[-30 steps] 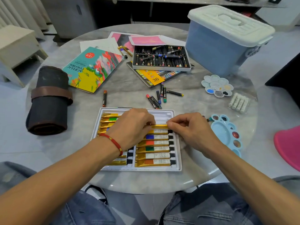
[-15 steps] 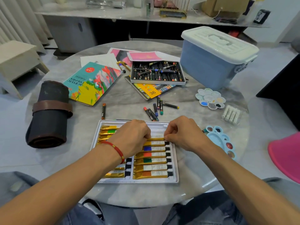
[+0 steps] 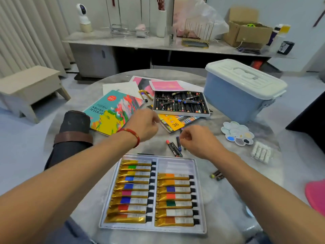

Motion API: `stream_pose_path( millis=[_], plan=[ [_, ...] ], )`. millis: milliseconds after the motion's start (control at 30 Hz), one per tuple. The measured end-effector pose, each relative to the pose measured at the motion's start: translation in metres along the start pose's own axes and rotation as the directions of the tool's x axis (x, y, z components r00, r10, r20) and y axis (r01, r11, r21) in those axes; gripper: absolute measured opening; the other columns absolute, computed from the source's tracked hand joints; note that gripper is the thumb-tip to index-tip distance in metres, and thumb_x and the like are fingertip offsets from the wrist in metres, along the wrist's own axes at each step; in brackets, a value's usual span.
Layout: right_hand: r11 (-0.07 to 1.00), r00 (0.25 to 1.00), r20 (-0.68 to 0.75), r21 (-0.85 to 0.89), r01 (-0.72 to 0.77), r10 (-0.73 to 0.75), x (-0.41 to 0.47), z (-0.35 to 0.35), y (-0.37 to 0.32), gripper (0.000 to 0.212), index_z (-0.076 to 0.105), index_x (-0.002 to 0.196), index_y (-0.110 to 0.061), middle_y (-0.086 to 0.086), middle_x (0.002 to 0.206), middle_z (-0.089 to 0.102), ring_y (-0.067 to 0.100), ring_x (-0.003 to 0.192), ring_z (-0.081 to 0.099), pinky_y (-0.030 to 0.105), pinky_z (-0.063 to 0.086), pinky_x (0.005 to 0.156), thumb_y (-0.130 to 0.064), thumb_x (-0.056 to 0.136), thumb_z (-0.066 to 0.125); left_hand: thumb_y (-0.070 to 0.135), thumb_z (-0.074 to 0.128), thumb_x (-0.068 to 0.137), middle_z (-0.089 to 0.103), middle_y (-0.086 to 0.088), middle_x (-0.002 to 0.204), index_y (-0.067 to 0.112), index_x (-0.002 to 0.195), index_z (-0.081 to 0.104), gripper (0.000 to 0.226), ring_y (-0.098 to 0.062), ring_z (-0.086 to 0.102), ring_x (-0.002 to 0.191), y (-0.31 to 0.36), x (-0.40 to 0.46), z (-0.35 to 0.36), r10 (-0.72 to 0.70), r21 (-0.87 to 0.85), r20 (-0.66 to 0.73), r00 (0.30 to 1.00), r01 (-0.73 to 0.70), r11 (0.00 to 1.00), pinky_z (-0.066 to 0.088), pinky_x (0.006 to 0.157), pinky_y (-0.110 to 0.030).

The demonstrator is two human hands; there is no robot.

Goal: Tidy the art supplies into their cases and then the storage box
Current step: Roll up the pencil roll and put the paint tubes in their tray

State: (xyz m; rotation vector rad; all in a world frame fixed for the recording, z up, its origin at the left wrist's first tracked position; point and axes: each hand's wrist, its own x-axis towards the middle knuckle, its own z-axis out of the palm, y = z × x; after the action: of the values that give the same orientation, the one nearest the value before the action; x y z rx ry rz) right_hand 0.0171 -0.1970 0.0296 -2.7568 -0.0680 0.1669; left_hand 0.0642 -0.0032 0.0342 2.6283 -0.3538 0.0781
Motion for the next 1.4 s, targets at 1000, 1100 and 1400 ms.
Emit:
stream_pose_path(
  millis=[1000, 1100, 1400],
  plan=[
    [0.999, 0.997, -0.078, -0.049, -0.008, 0.005, 0.085, 0.002, 0.057, 0.024, 0.071, 0.102, -0.026, -0.002, 0.097, 0.073, 0.026, 0.095, 0.066, 0.036, 0.052, 0.077, -0.025, 0.090, 0.050, 0.029, 0.069, 0.090, 0.063, -0.010, 0.111, 0.014, 0.117, 0.048, 0.038, -0.031, 0.060, 0.102, -0.097, 0.251, 0.027, 0.085, 0.686, 0.489, 0.868, -0.442, 0.578, 0.051, 0.084, -0.040],
    [1.000, 0.996, -0.094, -0.015, 0.002, -0.003, 0.080, -0.003, 0.054, 0.024, 0.071, 0.101, -0.025, -0.003, 0.095, 0.073, 0.024, 0.093, 0.066, 0.036, 0.053, 0.078, -0.022, 0.091, 0.050, 0.029, 0.066, 0.091, 0.065, -0.010, 0.108, 0.013, 0.115, 0.054, 0.031, -0.029, 0.061, 0.098, -0.099, 0.247, 0.028, 0.072, 0.710, 0.480, 0.874, -0.435, 0.554, 0.053, 0.085, -0.040],
    [0.999, 0.994, -0.107, -0.028, 0.023, -0.026, 0.078, 0.000, 0.048, 0.022, 0.072, 0.095, -0.023, 0.000, 0.087, 0.071, 0.027, 0.084, 0.066, 0.034, 0.052, 0.067, -0.017, 0.090, 0.051, 0.013, 0.067, 0.089, 0.063, -0.010, 0.113, 0.013, 0.121, 0.050, 0.036, -0.028, 0.056, 0.105, -0.100, 0.232, 0.020, 0.085, 0.820, 0.416, 0.905, -0.414, 0.396, 0.053, 0.083, -0.041]
  ],
)
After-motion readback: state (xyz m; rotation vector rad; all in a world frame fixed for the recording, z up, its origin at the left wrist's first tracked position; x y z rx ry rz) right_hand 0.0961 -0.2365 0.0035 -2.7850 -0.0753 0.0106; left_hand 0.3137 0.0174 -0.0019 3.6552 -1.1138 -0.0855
